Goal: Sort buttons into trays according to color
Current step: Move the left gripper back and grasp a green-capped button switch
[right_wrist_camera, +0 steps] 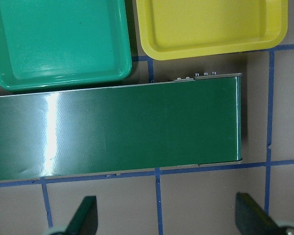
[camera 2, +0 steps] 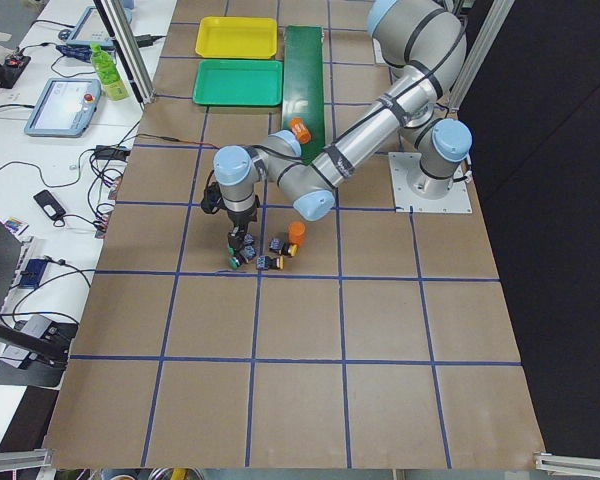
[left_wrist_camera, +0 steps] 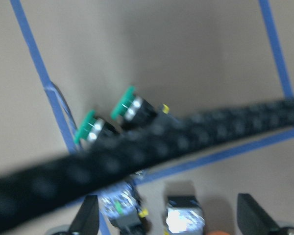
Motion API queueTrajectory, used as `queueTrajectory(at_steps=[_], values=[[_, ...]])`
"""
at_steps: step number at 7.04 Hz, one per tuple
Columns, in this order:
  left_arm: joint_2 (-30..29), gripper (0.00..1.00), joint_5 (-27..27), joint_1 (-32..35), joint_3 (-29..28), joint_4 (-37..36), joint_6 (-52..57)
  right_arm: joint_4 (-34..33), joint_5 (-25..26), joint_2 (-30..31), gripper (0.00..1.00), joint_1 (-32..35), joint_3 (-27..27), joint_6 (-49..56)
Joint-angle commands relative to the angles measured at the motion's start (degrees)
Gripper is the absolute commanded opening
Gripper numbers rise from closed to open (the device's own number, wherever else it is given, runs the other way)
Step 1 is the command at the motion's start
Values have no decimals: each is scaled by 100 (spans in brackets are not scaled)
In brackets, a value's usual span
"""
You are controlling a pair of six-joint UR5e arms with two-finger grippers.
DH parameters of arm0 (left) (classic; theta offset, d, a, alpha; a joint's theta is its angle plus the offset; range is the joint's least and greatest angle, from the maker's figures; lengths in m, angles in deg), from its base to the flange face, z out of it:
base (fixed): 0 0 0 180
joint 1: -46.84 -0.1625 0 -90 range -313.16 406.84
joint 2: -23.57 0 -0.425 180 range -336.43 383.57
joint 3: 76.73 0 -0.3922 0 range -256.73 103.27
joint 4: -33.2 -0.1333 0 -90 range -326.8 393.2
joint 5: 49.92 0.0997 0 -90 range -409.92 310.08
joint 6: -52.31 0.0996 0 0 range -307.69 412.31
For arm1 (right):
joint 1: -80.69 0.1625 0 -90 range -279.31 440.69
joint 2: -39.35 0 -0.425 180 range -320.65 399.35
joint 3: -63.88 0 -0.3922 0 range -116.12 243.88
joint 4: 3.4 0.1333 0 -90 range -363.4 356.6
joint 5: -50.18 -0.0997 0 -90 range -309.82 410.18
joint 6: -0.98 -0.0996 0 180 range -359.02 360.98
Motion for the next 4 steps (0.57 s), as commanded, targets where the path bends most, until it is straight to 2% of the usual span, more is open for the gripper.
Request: queueTrajectory(at_steps=[1, 4], values=[[-348, 100, -6, 15, -108, -167, 1430, -29, 7, 2, 100, -1, 0, -7], [-436, 100, -199, 41, -64, -308, 1734, -47, 7, 2, 100, -1, 0, -7]])
